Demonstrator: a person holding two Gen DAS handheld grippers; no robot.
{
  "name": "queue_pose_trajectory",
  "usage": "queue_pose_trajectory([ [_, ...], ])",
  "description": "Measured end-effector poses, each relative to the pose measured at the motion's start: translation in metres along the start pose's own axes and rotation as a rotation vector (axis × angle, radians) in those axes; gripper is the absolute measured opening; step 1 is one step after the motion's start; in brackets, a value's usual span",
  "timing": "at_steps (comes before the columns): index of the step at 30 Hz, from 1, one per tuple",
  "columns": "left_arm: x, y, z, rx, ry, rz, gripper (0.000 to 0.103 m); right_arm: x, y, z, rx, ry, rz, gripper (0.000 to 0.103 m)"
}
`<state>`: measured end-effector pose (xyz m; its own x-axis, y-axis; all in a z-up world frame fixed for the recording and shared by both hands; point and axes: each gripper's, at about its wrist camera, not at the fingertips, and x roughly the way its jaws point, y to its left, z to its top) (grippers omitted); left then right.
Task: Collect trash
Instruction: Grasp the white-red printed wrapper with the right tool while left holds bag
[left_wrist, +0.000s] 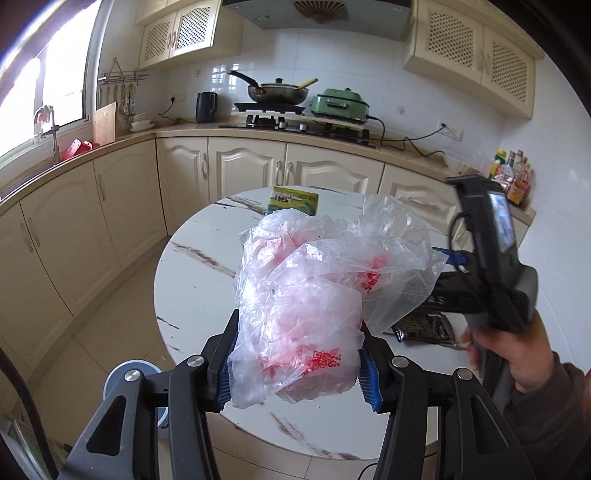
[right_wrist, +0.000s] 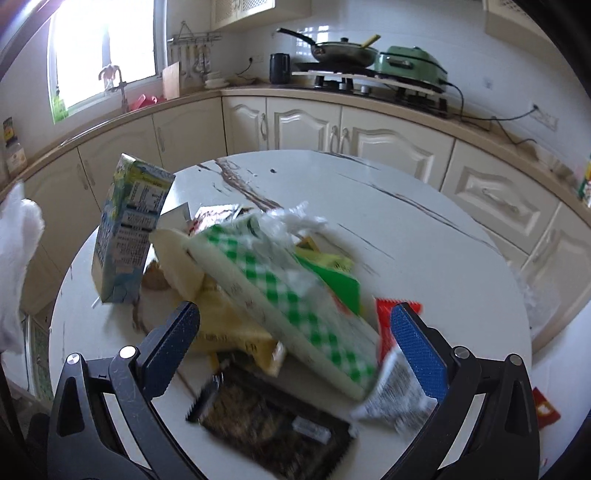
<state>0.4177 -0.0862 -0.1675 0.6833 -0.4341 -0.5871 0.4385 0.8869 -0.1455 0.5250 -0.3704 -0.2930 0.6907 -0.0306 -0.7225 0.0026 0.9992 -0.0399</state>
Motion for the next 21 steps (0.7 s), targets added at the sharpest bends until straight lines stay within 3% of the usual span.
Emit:
queue_pose_trajectory([
  [4,-0.007,-0.001,0.000,0.001,0.002,0.005,0.050,0.021,0.005,0.009,-0.014,0.048,-0.025,0.098],
  [6,-0.011,0.002,-0.002,0.000,0.001,0.000,0.050,0.027,0.001,0.010,0.016,0.057,0.002,0.064],
  [11,-0.014,0.009,0.003,-0.004,0.002,-0.015,0.050,0.012,-0.006,0.011,0.004,0.003,0.002,0.026],
  [15,-0.022,0.014,0.009,-0.021,0.001,-0.036,0.050,-0.013,-0.010,0.015,0.004,-0.078,-0.045,0.018],
  [21,-0.052,0.027,0.007,-0.037,-0.041,-0.053,0.050,-0.071,0.000,0.028,0.020,-0.221,-0.107,0.017],
])
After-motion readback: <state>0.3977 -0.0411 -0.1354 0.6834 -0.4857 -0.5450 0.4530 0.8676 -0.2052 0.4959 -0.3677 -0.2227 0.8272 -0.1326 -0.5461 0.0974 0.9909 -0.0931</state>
